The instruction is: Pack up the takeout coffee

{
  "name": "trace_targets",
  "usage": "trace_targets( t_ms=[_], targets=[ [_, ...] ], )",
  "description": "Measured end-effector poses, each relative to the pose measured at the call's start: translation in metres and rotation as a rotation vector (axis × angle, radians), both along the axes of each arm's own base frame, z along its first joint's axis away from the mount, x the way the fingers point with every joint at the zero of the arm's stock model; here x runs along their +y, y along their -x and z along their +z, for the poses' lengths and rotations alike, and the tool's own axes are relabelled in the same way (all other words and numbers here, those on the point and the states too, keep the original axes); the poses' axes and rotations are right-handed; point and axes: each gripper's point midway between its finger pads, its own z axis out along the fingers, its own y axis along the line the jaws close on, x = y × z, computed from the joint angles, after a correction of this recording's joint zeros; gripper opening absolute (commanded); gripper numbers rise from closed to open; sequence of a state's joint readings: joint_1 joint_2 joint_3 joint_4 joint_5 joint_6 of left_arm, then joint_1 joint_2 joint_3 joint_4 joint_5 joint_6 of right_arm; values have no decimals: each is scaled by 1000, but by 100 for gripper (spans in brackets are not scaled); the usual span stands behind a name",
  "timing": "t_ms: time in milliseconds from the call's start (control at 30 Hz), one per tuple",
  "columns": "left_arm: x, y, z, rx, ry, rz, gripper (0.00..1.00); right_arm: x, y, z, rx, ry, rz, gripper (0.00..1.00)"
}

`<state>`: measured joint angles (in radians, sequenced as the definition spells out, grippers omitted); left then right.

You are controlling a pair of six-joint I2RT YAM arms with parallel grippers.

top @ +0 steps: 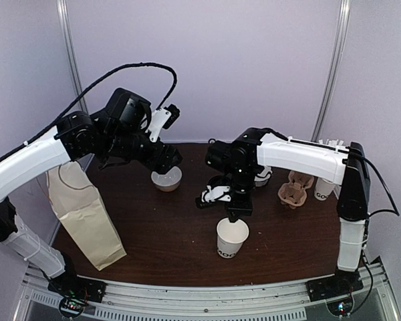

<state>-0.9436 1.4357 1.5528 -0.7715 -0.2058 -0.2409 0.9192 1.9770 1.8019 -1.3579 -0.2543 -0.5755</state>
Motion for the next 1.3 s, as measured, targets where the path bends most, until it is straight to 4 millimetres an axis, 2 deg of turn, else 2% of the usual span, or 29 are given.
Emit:
trace_targets(
  t_ms=[67, 133, 333, 467, 533, 667, 800, 900, 967, 1033, 1133, 1300],
  targets=[
    [-1, -1, -3, 3, -7, 0, 77, 0, -1, -2, -2, 8, -3, 13],
    [-3, -3, -6, 8, -15, 0, 77, -1, -1, -2, -5, 11, -9, 25],
    [-10, -6, -15, 26, -35, -12, 78, -5, -4, -3, -31, 17, -21, 37],
    [-11, -7, -10, 13, -39, -22, 80, -11, 0, 6, -44, 3, -26, 44],
    [-11, -8, -3, -2, -35, -26, 82, -15, 2, 17, -52, -23, -31, 48],
    [-9, -13, 7, -21, -38, -31, 84, -33, 5, 58, -94, -120, -60, 50],
    [-16, -20, 5, -8, -66, -54, 81, -71, 4, 102, -164, -241, -145, 50],
    [-36, -29, -7, 29, -100, -100, 75, -110, 1, 118, -220, -328, -252, 50],
    [-55, -35, -20, 66, -127, -143, 71, -131, 1, 114, -240, -373, -328, 51],
    [-77, -42, -35, 107, -144, -190, 67, -147, 7, 102, -245, -411, -390, 53],
    [-106, -52, -63, 168, -179, -254, 61, -157, 16, 82, -235, -455, -437, 54],
    [-137, -68, -121, 246, -249, -323, 61, -163, 12, 58, -247, -510, -493, 54]
  ],
)
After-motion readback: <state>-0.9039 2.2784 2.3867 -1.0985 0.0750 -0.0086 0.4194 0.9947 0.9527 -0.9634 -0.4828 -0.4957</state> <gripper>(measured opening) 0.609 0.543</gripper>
